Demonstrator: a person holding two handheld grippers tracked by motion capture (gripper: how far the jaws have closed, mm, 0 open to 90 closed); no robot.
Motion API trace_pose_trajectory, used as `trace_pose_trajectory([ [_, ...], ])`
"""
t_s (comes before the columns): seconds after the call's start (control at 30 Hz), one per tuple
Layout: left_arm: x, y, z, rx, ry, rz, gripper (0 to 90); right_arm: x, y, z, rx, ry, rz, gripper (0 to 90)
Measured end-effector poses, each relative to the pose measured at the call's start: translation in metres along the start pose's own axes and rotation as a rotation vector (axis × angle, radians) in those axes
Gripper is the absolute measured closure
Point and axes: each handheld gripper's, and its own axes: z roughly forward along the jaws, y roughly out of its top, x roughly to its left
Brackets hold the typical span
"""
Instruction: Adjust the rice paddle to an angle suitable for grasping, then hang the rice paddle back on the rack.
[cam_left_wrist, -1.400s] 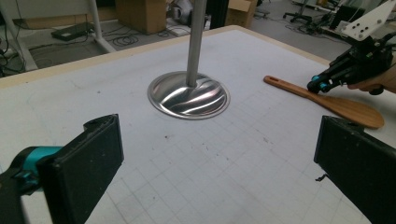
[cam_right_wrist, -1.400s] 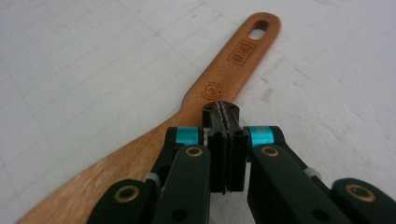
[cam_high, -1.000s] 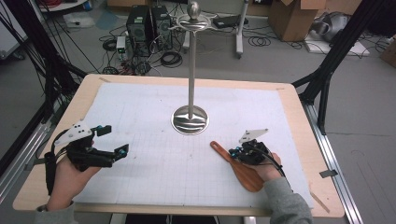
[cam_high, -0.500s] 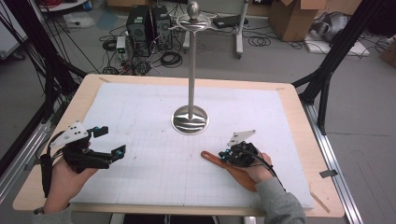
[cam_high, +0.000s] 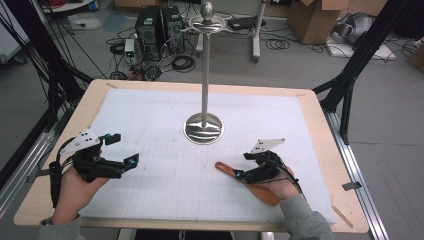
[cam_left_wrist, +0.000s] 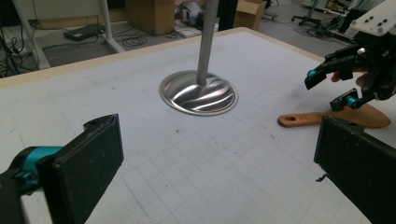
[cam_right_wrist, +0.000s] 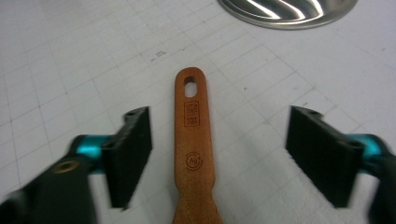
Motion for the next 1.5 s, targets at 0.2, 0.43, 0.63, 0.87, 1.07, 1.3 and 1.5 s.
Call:
trace_pose_trajectory([
  [0.2, -0.001, 0.001, 0.005, -0.002, -0.01, -0.001, 1.8, 0.005, 0.002, -0.002, 0.009, 0.003, -0.028, 12.7],
  [0.43, -0.004, 0.004, 0.008, -0.004, -0.029, 0.008, 1.8, 0.013, 0.004, -0.001, 0.052, 0.011, -0.072, 13.1],
  [0.63, -0.005, 0.003, 0.004, -0.003, -0.02, 0.008, 1.8, 0.016, 0.006, 0.003, 0.086, 0.031, -0.089, 13.5],
  [0.87, -0.002, -0.001, -0.003, 0.001, 0.001, -0.002, 1.8, 0.014, 0.006, 0.013, 0.146, 0.049, -0.108, 13.4],
  [1.07, -0.002, -0.002, -0.004, -0.001, 0.0, -0.002, 1.8, 0.015, 0.01, 0.015, 0.164, 0.048, -0.1, 13.5],
  [1.3, -0.002, -0.002, -0.007, -0.005, 0.001, -0.005, 1.8, 0.015, 0.012, 0.021, 0.218, 0.044, -0.097, 13.9],
  [1.5, -0.001, -0.003, -0.011, -0.011, 0.011, -0.011, 1.8, 0.016, 0.017, 0.025, 0.268, 0.036, -0.109, 15.5],
])
